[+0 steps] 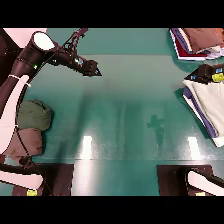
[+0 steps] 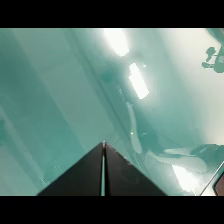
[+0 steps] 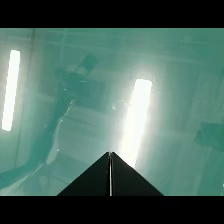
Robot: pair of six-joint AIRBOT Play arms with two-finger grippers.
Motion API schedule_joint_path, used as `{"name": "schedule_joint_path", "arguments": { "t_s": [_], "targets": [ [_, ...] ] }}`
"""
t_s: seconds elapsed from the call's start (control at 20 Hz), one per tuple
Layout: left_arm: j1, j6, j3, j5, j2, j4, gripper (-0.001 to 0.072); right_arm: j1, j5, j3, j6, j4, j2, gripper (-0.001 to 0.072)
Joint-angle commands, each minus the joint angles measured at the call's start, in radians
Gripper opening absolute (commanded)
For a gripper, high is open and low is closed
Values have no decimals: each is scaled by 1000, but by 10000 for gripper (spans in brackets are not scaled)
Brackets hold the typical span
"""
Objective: Fold the shirts.
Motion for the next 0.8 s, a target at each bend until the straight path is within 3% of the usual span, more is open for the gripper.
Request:
{"name": "schedule_joint_path", "arguments": {
  "t_s": [0.0,0.75],
  "targets": [
    [-1,0,1,0,1,0,32,1,2,0,1,1,1,20],
    [-1,0,1,48,1,-32,32,0,27,0,1,0,1,20]
  ]
}}
